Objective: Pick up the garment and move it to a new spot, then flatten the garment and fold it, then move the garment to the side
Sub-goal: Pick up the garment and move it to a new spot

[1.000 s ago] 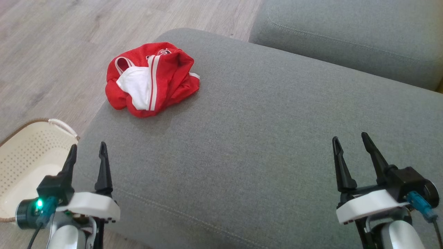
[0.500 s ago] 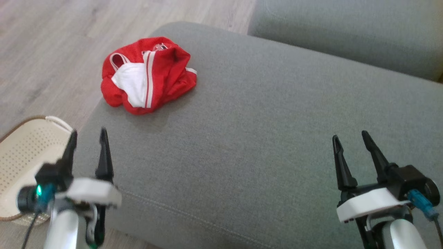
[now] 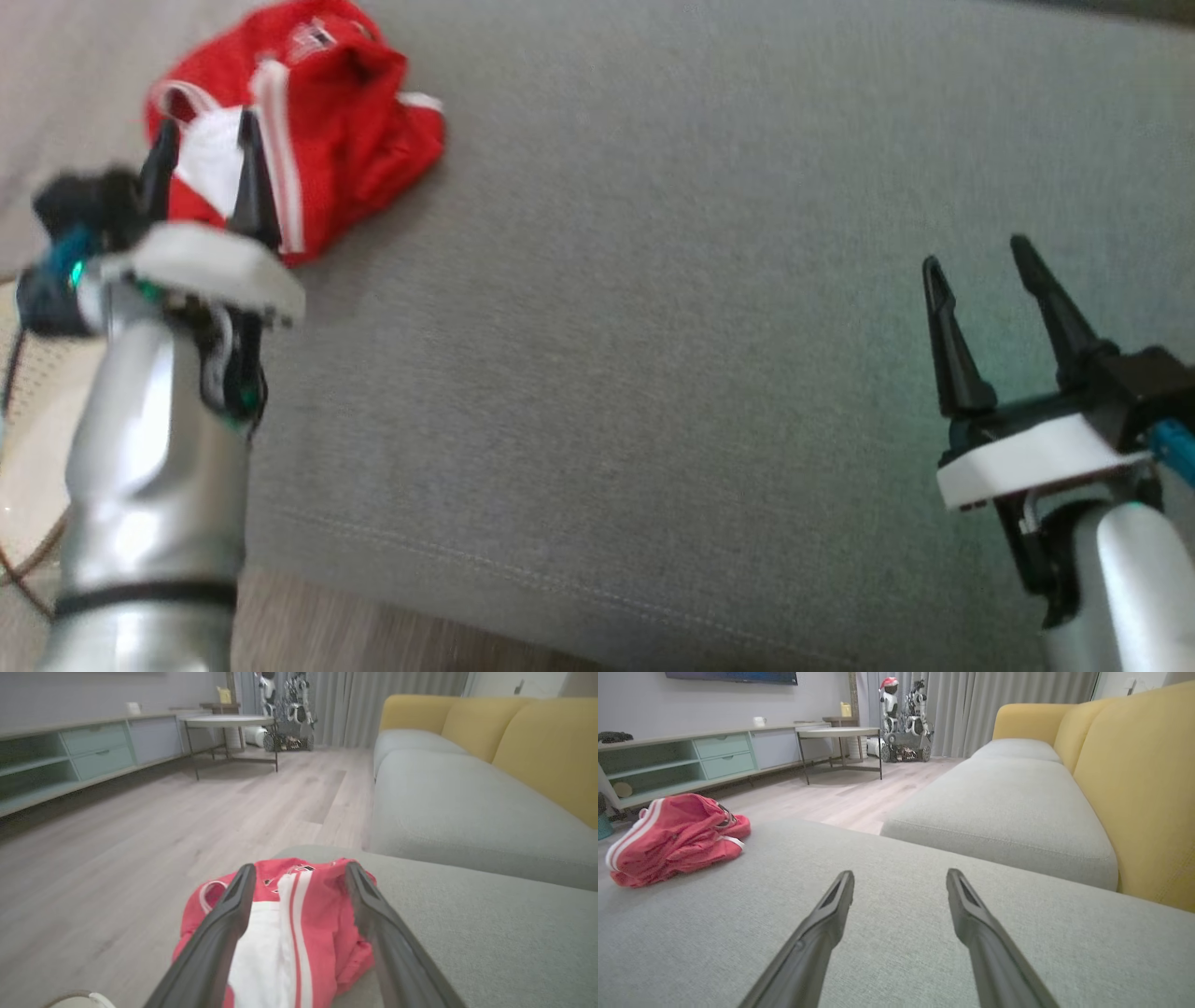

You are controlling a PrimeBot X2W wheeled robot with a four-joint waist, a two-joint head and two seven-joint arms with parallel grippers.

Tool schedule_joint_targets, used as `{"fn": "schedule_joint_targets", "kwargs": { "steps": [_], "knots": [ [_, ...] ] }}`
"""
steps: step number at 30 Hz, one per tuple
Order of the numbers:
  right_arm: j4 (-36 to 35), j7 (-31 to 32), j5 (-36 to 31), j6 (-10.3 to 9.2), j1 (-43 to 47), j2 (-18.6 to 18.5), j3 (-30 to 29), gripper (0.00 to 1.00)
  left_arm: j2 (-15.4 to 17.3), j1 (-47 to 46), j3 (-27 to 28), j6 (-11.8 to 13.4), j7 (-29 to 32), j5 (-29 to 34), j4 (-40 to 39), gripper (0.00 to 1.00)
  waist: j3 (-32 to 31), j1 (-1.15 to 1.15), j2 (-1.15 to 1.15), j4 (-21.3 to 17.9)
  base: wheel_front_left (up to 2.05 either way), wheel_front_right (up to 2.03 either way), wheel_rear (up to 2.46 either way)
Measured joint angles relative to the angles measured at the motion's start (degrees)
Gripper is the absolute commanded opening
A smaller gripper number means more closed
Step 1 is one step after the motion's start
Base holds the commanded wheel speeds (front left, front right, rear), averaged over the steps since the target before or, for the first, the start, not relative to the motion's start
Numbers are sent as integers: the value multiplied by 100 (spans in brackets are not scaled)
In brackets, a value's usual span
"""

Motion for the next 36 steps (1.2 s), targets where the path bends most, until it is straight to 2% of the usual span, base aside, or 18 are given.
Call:
{"fn": "schedule_joint_targets", "kwargs": {
  "steps": [4, 8, 11, 14, 16, 22, 25, 31, 36],
  "knots": [
    [-77, 58, 29, 0, -238, -115, 21, 100, 27, -750, 34, -65, 177, -133, 1049, 100, 413, 1, 0, -176, 0, 0, 0],
    [-121, 67, 58, 0, -374, -208, 62, 100, 113, -1140, 200, -10, 345, -266, 1975, 100, 732, 0, 0, -351, 0, 0, 0],
    [-122, 67, 68, 0, -425, -249, 55, 100, 223, -1318, 322, 103, 457, -324, 2498, 100, 876, 0, 0, -462, 0, 0, 0],
    [-122, 67, 97, 0, -425, -250, 46, 100, 305, -1525, 364, 107, 483, -368, 2814, 99, 974, 0, 0, -501, 0, 0, 0],
    [-121, 67, 98, 0, -425, -250, 36, 100, 315, -1597, 361, 109, 439, -385, 2886, 0, 988, 0, 0, -497, 0, 0, 0],
    [-79, 58, 99, 0, -426, -249, 22, 100, 374, -1727, 344, 112, -113, -382, 2995, 0, 865, -1, 0, -412, 0, 0, 0],
    [-35, 37, 99, 0, -424, -234, 1, 100, 410, -1724, 345, 113, -207, -374, 2754, 0, 692, -1, 0, -374, 0, 0, 0],
    [163, -119, 99, 0, -375, -44, -43, 100, 651, -1418, 408, 151, -227, -268, 1460, 0, 169, -1, 0, -345, 0, 0, 0],
    [326, -249, 99, 0, -129, 119, -118, 100, 784, -422, 516, 148, -227, -170, 581, 0, -351, -2, 0, -378, 0, 0, 0]
  ]
}}
